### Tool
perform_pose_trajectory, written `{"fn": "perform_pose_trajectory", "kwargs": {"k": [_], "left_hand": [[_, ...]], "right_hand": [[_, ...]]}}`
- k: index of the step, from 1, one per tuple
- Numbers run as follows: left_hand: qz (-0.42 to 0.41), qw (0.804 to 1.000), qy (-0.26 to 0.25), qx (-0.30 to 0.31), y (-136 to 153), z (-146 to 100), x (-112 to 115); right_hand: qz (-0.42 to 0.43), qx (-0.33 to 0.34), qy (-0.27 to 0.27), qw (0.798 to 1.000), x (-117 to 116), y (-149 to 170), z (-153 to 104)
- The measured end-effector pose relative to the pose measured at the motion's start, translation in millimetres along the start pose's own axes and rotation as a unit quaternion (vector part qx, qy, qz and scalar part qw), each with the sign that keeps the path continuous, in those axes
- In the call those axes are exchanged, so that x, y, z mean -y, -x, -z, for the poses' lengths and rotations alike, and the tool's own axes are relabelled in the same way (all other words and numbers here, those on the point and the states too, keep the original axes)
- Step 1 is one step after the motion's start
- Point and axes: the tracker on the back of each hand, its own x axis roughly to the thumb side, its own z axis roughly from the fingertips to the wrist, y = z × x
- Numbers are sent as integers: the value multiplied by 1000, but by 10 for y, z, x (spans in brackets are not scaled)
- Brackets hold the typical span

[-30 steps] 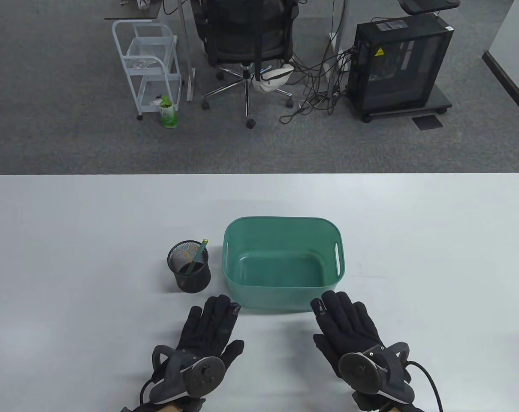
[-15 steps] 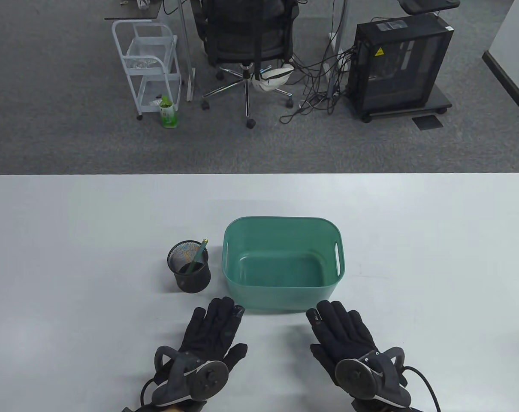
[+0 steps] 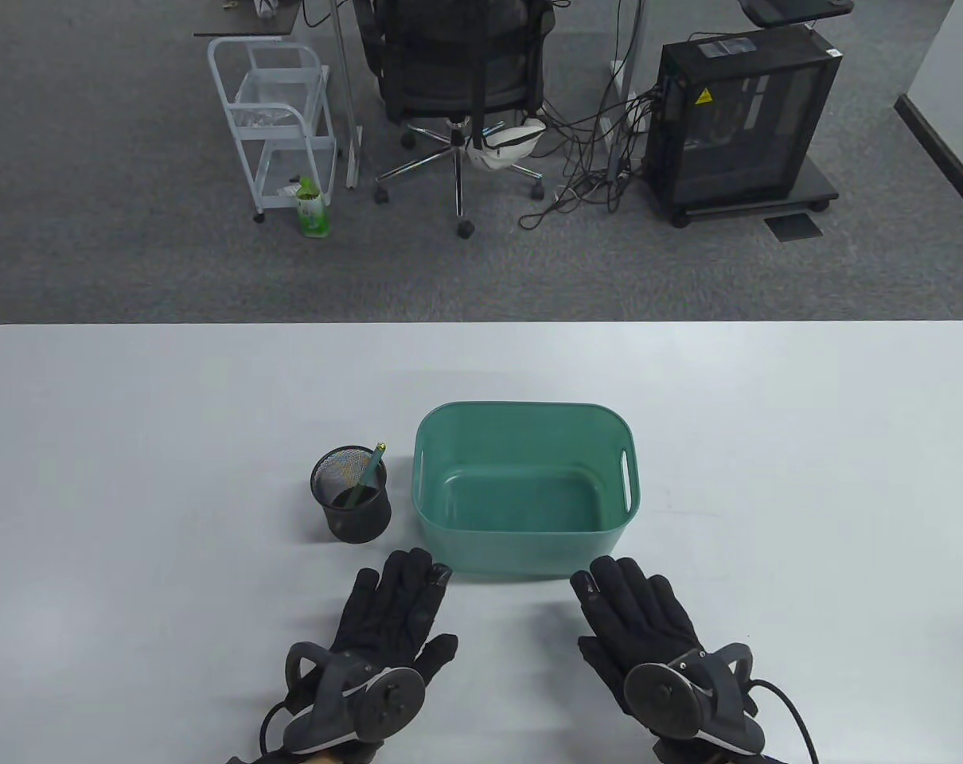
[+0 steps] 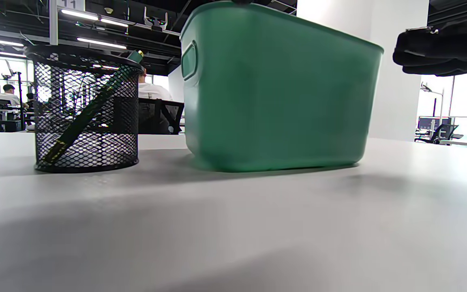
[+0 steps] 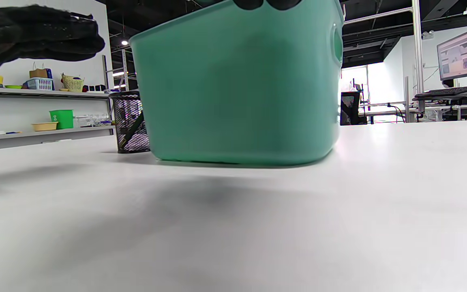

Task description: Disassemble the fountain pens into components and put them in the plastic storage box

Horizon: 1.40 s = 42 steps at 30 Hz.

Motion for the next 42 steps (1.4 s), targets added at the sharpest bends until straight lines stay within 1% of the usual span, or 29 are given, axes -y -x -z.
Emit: {"fn": "perform_pose_trajectory", "kwargs": {"k": [4,8,13,18,24,28,32,38,42], "left_hand": [[17,1000,-12,-12,32,16,-69],[-3,999,-21,-25,101,52,-163],[9,999,-14,-46,264,119,-289],[-6,997,-9,-75,468,269,-432],[-26,993,9,-115,737,581,-523],[-35,989,22,-145,887,823,-514],[-36,982,49,-178,1018,1086,-450],[6,975,75,-210,1118,1408,-340],[29,971,90,-219,1136,1526,-260]], "right_hand": [[4,1,7,1000,25,-3,-12],[6,4,12,1000,46,-8,-23],[7,7,13,1000,44,-12,-32],[7,7,13,1000,46,-15,-38],[7,7,11,1000,52,-16,-40],[7,6,10,1000,54,-14,-39],[8,5,10,1000,58,-9,-38],[10,0,24,1000,99,21,-39],[11,-2,27,1000,113,36,-41]]}}
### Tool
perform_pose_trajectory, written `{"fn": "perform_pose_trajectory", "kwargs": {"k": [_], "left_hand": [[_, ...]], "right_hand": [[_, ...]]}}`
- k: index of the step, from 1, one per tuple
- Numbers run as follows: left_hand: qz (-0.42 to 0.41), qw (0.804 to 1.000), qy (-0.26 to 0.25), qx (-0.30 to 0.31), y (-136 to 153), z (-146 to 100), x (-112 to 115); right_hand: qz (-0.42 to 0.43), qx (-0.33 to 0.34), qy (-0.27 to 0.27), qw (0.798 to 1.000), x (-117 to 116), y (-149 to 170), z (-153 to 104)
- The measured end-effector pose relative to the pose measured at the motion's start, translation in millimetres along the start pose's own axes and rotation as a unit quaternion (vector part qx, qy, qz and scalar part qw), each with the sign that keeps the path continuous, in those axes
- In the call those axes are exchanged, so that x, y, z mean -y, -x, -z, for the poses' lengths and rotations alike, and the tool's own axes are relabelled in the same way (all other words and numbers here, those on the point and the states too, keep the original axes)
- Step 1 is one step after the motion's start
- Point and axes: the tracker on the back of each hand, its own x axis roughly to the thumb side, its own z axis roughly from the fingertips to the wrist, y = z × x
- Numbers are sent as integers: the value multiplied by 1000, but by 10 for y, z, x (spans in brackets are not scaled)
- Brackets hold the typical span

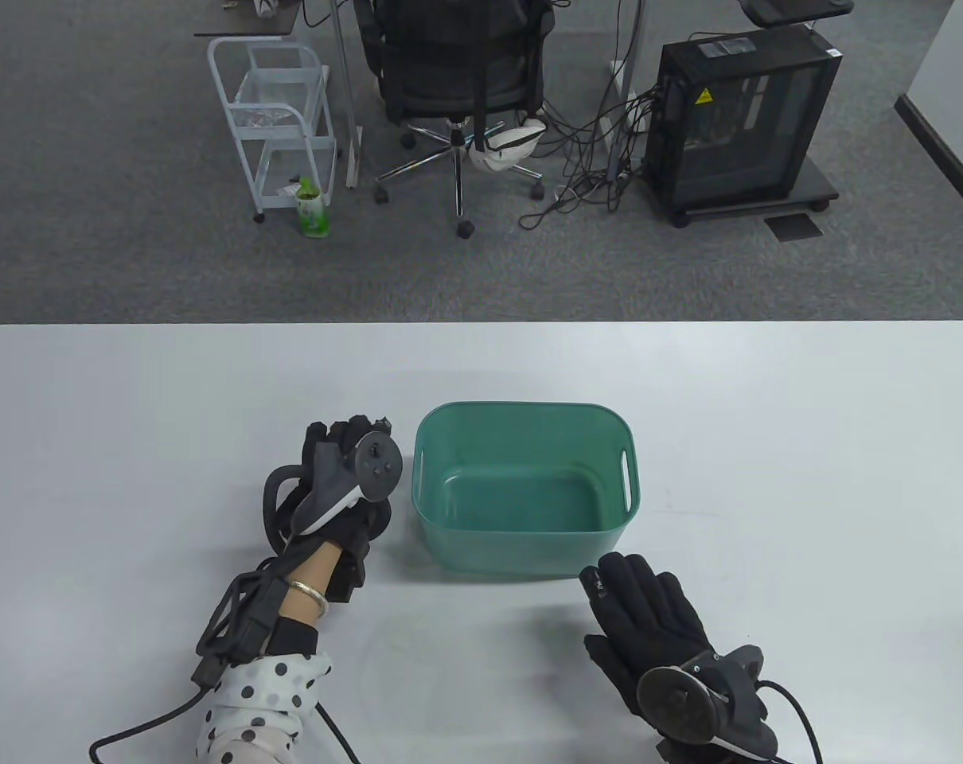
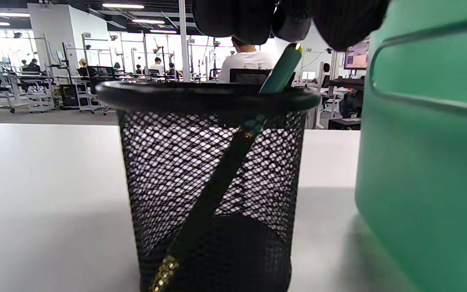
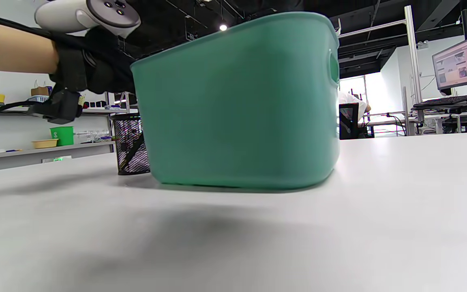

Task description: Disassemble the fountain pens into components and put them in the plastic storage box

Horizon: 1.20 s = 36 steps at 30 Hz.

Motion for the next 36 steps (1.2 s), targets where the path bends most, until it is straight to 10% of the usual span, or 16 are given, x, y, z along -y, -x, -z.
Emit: {"fn": "perform_pose_trajectory", "kwargs": {"k": [36], "left_hand": [[61,996,-19,-57,-58,143,46]], "right_hand": [[-2,2,1,1000,20,-6,-5]]}}
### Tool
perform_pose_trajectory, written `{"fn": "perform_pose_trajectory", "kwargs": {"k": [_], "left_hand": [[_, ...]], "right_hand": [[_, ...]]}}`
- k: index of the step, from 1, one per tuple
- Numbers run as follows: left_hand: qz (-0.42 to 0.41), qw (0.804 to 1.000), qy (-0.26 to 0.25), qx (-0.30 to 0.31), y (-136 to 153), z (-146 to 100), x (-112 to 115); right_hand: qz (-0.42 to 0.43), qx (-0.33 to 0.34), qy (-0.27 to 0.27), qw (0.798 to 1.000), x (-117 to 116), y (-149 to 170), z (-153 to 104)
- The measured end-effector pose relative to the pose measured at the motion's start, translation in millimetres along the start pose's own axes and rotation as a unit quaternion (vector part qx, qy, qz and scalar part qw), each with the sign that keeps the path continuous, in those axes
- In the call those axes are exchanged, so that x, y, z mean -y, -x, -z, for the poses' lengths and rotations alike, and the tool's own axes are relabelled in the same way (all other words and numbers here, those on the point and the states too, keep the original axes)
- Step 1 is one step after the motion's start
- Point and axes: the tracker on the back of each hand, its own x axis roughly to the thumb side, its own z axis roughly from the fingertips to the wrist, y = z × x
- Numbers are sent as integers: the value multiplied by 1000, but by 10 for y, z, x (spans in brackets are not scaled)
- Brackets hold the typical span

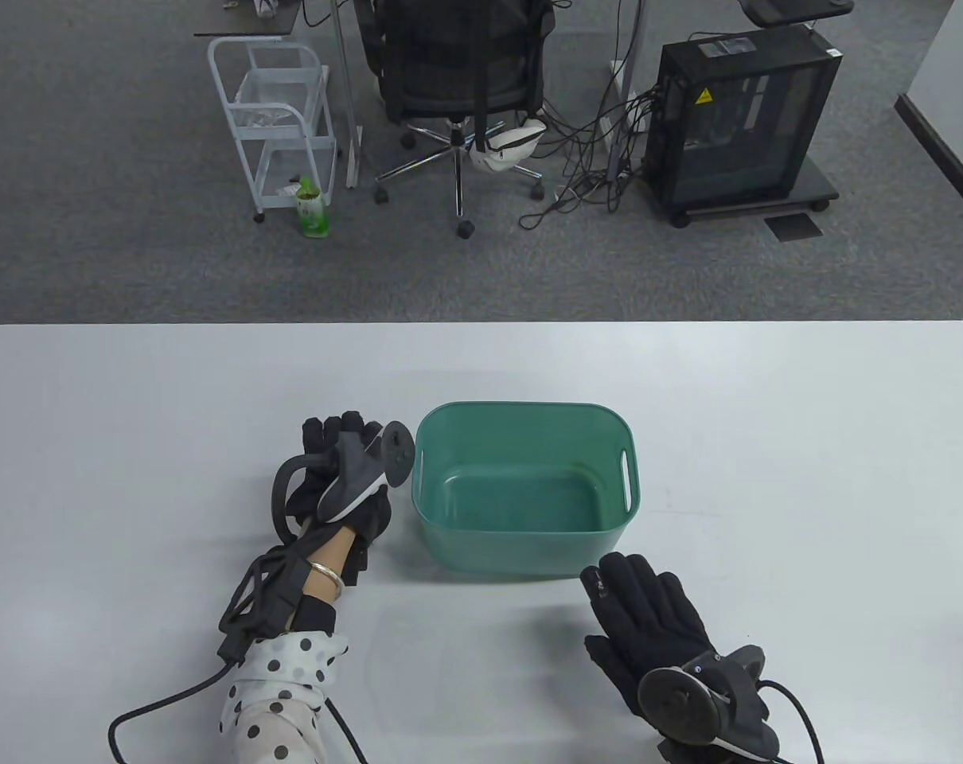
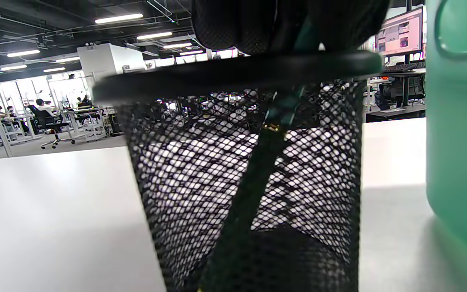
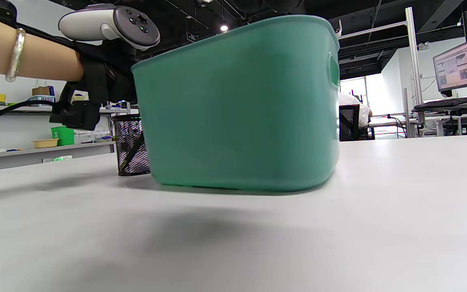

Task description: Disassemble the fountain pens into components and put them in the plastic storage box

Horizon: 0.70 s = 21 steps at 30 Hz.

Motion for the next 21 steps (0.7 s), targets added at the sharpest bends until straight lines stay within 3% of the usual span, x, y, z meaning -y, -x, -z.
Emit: {"fn": "perform_pose_trajectory", "kwargs": {"k": [21], "left_hand": [[26,998,-58,17,145,-338,-50]], "right_hand": [[2,2,-3,1000,-7,-2,2]]}}
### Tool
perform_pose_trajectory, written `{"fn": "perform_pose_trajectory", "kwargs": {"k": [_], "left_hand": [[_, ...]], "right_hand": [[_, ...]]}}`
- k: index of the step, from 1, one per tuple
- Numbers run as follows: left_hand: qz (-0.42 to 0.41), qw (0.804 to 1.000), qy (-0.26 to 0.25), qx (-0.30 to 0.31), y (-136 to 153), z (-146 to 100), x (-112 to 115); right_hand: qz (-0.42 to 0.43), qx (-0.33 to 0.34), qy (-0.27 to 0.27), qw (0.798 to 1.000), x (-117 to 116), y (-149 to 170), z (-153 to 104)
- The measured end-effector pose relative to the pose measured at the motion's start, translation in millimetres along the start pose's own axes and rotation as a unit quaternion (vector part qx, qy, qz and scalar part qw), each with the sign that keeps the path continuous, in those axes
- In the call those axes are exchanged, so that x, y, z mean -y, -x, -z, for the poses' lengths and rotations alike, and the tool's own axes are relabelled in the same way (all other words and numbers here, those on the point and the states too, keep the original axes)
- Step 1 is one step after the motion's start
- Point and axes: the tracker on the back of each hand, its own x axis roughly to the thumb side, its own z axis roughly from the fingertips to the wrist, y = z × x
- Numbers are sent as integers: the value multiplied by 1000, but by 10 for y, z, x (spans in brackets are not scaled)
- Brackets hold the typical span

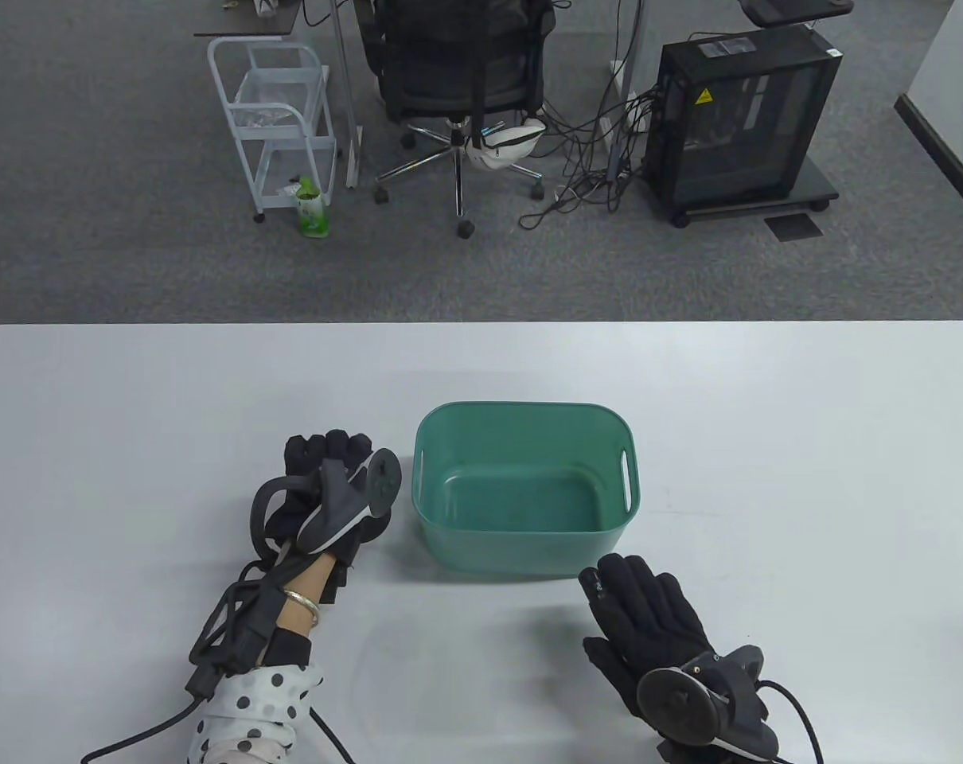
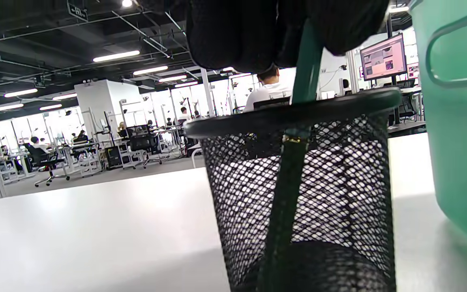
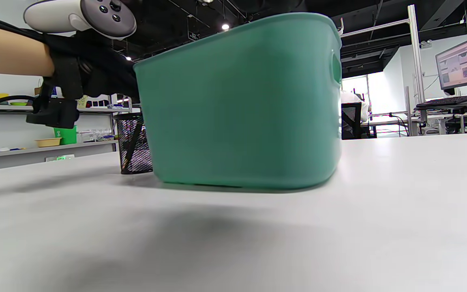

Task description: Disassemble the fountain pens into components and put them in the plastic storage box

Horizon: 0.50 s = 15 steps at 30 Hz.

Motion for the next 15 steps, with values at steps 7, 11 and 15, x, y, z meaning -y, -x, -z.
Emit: {"fn": "perform_pose_trajectory", "kwargs": {"k": [7,11,15], "left_hand": [[13,1000,-12,4,35,-96,-25],[15,1000,-15,4,64,-136,-38],[15,1000,-19,6,86,-185,-73]], "right_hand": [[1,0,-3,1000,-5,-2,1],[1,0,-5,1000,-8,-3,2],[2,-2,-9,1000,-15,-2,5]]}}
